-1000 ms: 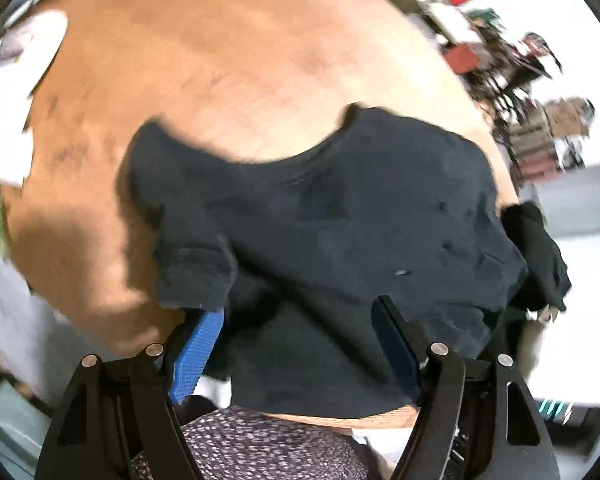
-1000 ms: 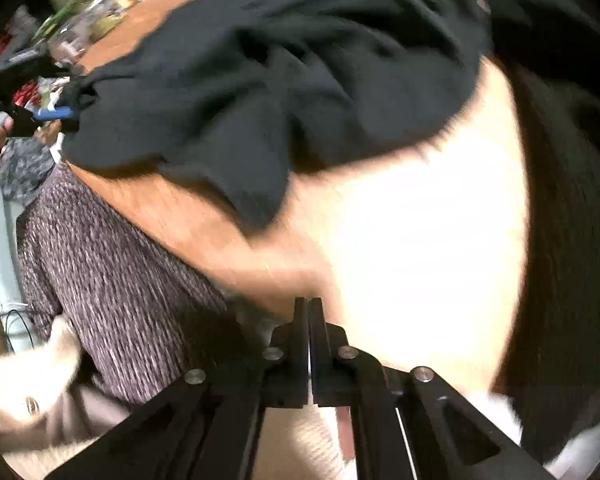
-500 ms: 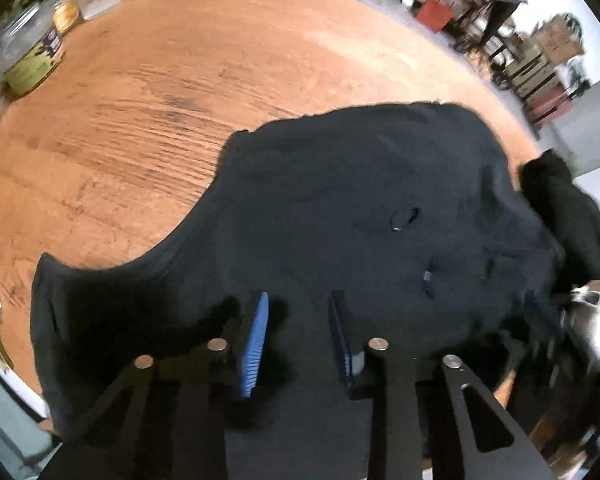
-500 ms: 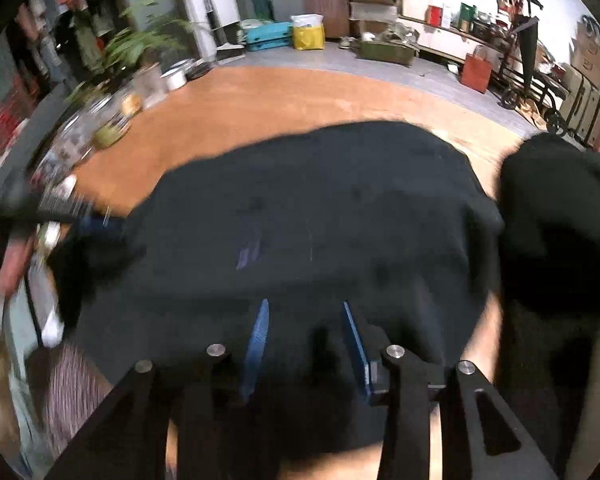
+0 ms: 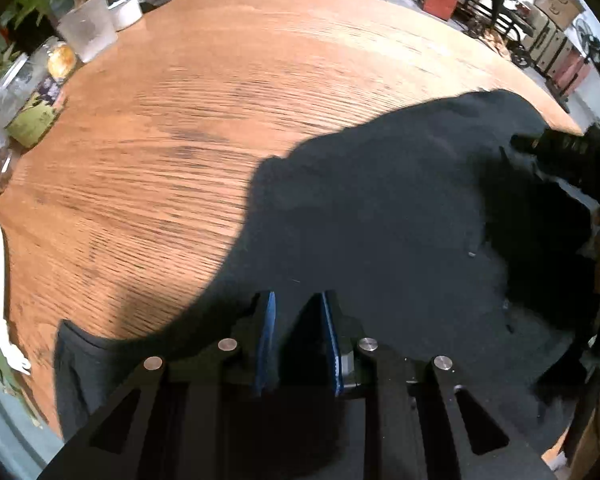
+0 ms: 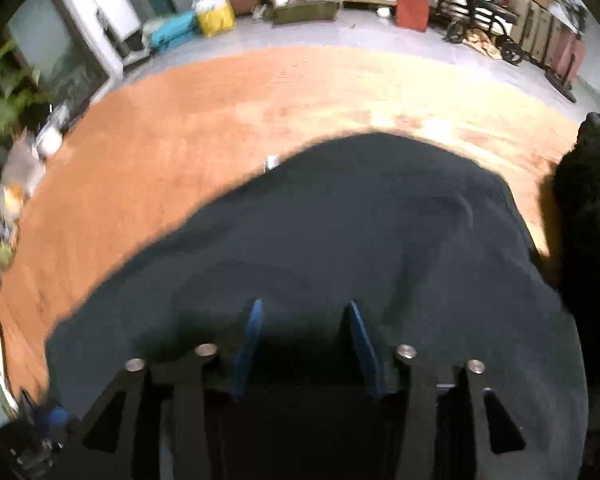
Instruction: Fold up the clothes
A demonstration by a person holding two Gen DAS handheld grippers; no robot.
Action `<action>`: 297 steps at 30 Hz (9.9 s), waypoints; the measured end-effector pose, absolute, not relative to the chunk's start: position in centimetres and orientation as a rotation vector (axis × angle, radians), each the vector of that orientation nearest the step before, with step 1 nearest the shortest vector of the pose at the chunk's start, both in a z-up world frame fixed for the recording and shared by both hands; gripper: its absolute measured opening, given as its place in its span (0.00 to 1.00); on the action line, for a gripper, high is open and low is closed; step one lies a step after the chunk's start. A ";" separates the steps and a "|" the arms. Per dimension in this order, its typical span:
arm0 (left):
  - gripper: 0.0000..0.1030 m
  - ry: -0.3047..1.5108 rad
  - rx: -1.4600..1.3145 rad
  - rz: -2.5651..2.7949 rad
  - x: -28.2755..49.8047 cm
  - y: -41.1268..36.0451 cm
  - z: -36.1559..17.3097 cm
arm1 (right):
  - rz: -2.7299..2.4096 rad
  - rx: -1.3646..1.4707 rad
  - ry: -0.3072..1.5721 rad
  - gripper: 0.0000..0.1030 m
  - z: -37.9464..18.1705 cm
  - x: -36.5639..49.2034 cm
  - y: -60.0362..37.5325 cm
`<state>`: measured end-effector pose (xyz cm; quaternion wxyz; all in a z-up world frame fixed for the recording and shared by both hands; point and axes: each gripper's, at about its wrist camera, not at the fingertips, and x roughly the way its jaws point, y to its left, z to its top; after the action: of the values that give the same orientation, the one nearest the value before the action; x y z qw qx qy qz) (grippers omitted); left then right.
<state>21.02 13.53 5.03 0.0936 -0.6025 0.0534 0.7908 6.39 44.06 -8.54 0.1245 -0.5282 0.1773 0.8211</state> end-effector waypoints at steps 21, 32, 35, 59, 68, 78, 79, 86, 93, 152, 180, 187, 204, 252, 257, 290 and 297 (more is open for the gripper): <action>0.24 0.198 -1.759 2.353 22.8 6.3 6.4 | 2.269 -1.596 0.610 0.03 -7.5 -5.6 43.1; 0.05 -0.145 -1.842 2.566 24.0 -1.2 8.5 | 2.473 -1.734 0.525 0.01 -5.1 -14.0 31.9; 0.05 -0.182 -1.846 2.554 23.6 -1.5 8.2 | 2.505 -1.786 0.511 0.26 -4.8 -16.4 28.9; 0.04 -0.363 -1.858 2.484 19.3 -0.5 2.1 | 2.218 -1.908 0.317 0.18 -10.1 -15.1 34.4; 0.04 -0.542 -1.769 2.710 10.3 -3.1 1.4 | 2.475 -1.667 0.485 0.14 -7.6 -24.4 29.5; 0.19 -0.747 -1.659 2.682 6.3 -4.0 1.7 | 2.746 -1.430 0.494 0.69 1.8 -18.8 29.5; 0.41 -0.790 -1.617 2.653 7.7 -4.1 2.3 | 2.750 -1.460 0.449 0.71 2.5 -16.6 31.0; 0.74 -0.853 -1.425 2.555 19.2 -4.5 6.5 | 2.575 -1.682 0.303 0.75 -0.6 4.9 41.1; 0.74 -0.988 -1.520 2.495 26.3 -3.1 5.0 | 2.633 -1.791 0.583 0.70 -4.3 21.4 42.9; 0.07 -0.798 -1.414 2.703 17.7 -2.9 8.8 | 2.914 -1.520 0.805 0.07 -2.3 13.6 35.0; 0.07 -0.844 -1.605 2.524 21.0 -3.8 8.4 | 2.947 -1.917 1.013 0.06 -3.4 18.5 28.0; 0.07 -0.654 -1.762 2.341 28.2 -0.7 6.9 | 2.975 -2.102 1.063 0.06 -1.1 30.1 28.0; 0.62 -0.297 -1.820 2.438 33.1 4.7 9.1 | 2.686 -1.618 0.955 0.55 -2.6 27.8 43.7; 0.66 0.070 -2.045 2.304 23.7 8.3 3.0 | 2.437 -1.668 1.615 0.64 -8.7 11.7 43.2; 0.66 0.125 -2.093 2.263 22.6 8.9 1.2 | 2.326 -1.545 1.850 0.35 -11.0 9.8 43.6; 0.76 0.112 -2.075 2.255 23.3 4.3 -0.1 | 2.480 -1.573 0.603 0.57 -2.1 14.3 49.1; 0.78 0.111 -2.066 2.253 23.1 4.7 -0.7 | 2.602 -1.619 0.555 0.56 -4.5 13.0 44.4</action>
<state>23.09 4.65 -0.69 0.0413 -0.6748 0.0364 0.7359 13.05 44.43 -4.45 0.0136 -0.5198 0.1782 0.8354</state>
